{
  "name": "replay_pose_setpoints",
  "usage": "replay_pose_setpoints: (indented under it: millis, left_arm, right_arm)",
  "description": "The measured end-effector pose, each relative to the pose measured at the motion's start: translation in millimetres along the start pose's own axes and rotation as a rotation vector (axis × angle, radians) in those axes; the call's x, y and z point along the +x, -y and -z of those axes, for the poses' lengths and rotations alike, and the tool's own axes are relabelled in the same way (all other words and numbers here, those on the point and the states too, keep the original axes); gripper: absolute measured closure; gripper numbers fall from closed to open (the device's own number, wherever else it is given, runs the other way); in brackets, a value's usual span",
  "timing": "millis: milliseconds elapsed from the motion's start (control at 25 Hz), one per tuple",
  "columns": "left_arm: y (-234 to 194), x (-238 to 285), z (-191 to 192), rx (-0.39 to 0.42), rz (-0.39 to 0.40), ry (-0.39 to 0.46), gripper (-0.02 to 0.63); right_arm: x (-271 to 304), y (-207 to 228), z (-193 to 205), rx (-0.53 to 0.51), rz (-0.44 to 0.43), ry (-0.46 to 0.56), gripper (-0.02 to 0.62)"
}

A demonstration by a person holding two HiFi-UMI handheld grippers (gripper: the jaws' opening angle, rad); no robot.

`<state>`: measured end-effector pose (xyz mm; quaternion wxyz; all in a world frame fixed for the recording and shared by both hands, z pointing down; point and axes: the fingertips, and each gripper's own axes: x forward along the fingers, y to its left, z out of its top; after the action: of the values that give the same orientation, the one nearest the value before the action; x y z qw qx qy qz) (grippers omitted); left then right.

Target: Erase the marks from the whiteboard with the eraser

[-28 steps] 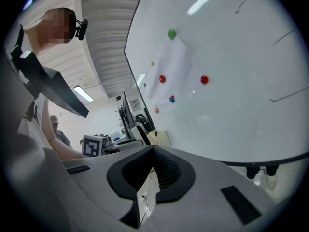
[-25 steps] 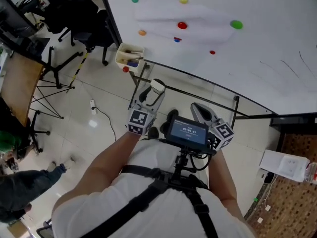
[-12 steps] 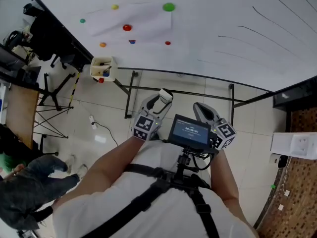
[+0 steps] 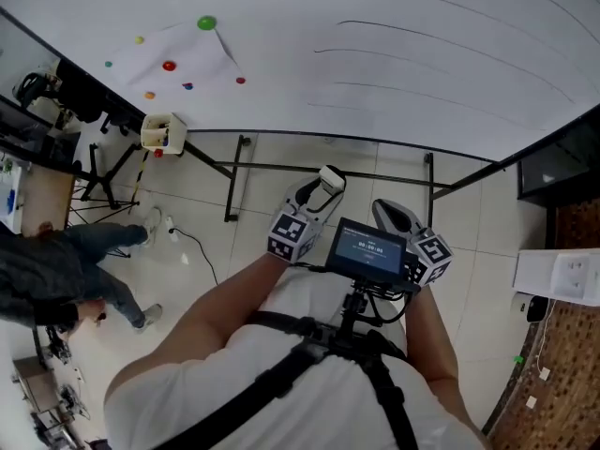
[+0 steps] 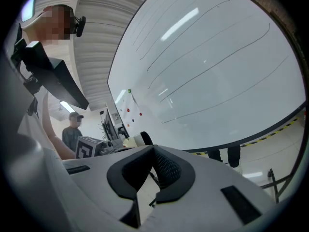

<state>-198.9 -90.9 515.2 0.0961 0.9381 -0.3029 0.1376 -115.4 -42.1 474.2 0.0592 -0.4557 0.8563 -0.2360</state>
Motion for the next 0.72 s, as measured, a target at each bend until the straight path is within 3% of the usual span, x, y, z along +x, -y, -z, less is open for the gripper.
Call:
replay_pose_setpoints:
  millis: [200, 440, 600, 720]
  left_arm:
    - [5, 12, -3, -0.016, -0.133, -0.01, 0.347]
    - [-41, -4, -10, -0.012, -0.315, -0.024, 0.347]
    - [-65, -5, -29, 0.014, -0.364, 0.01, 0.347]
    - [-96, 8, -31, -0.014, -0.392, 0.016, 0.347]
  right_arm:
    - [-28, 33, -18, 0.0, -0.035, 0.011, 0.58]
    - [-22, 49, -20, 0.031, -0.065, 0.03, 0.58]
    - [-6, 51, -31, 0.029, -0.077, 0.034, 0.58]
    - [12, 56, -39, 0.015, -0.08, 0.023, 0.58]
